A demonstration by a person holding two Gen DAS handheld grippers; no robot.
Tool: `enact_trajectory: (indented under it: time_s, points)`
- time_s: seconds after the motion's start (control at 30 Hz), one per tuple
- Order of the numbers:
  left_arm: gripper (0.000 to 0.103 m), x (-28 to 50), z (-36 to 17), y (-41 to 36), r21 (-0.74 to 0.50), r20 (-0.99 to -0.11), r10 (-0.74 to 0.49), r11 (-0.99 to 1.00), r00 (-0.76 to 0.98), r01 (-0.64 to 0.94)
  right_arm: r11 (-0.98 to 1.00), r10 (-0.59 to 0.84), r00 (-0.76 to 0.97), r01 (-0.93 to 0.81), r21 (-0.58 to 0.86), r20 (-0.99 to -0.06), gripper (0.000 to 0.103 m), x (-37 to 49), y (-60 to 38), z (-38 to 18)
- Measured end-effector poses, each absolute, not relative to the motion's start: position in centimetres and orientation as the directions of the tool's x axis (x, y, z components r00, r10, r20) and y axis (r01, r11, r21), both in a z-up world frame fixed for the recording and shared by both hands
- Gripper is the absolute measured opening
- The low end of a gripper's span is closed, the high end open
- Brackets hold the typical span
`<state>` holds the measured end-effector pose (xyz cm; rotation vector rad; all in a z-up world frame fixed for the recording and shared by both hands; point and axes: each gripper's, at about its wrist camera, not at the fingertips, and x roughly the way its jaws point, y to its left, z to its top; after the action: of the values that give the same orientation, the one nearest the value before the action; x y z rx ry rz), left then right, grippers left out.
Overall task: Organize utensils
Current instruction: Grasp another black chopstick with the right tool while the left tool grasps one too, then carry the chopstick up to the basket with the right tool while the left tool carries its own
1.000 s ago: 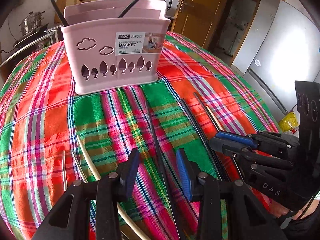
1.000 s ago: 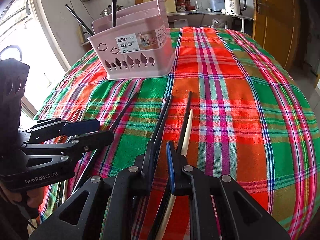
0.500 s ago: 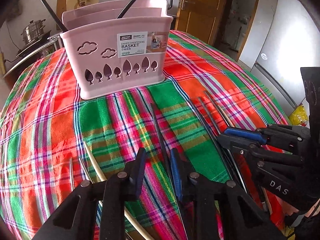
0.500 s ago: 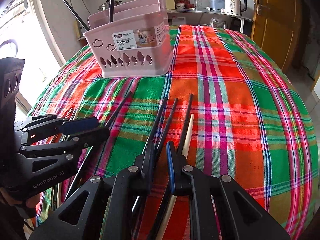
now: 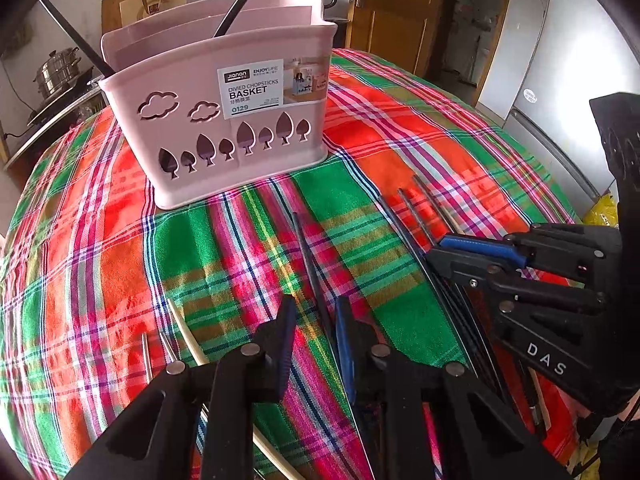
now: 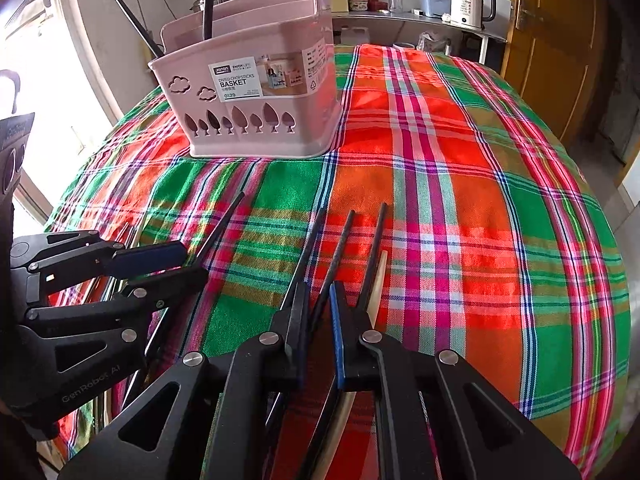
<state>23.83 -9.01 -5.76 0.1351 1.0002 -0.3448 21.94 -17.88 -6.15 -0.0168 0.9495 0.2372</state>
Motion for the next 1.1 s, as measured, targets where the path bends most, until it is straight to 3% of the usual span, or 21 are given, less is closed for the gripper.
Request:
enact_trajectory:
  time_s: [0.13, 0.33, 0.7, 1.1]
  points:
    - [0.009, 23.8, -5.7, -8.9, -0.045, -0.843, -0.217, 0.94, 0.492, 0.338, 0.974, 0.189, 0.557, -0.212, 0.081, -0.809, 0.008, 22.1, -17.7, -6.1]
    - [0.005, 24.1, -5.3, -8.4, -0.087, -0.841, -0.25, 0.938, 0.479, 0.336, 0.972, 0.208, 0.557, -0.21, 0.106, -0.804, 0.006, 22.2, -18.0, -5.8]
    - [0.005, 23.6, -0.1, -6.5, -0.17, -0.763, -0.338, 0.927, 0.551, 0.334, 0.953, 0.295, 0.627, -0.247, 0.175, -0.721, 0.006, 21.1, -18.9, -1.7]
    - [0.005, 20.9, 7.8, -4.3, -0.186, -0.631, -0.386, 0.918, 0.673, 0.351, 0.936, 0.35, 0.744, -0.292, 0.195, -0.569, 0.005, 18.6, -19.9, 5.3]
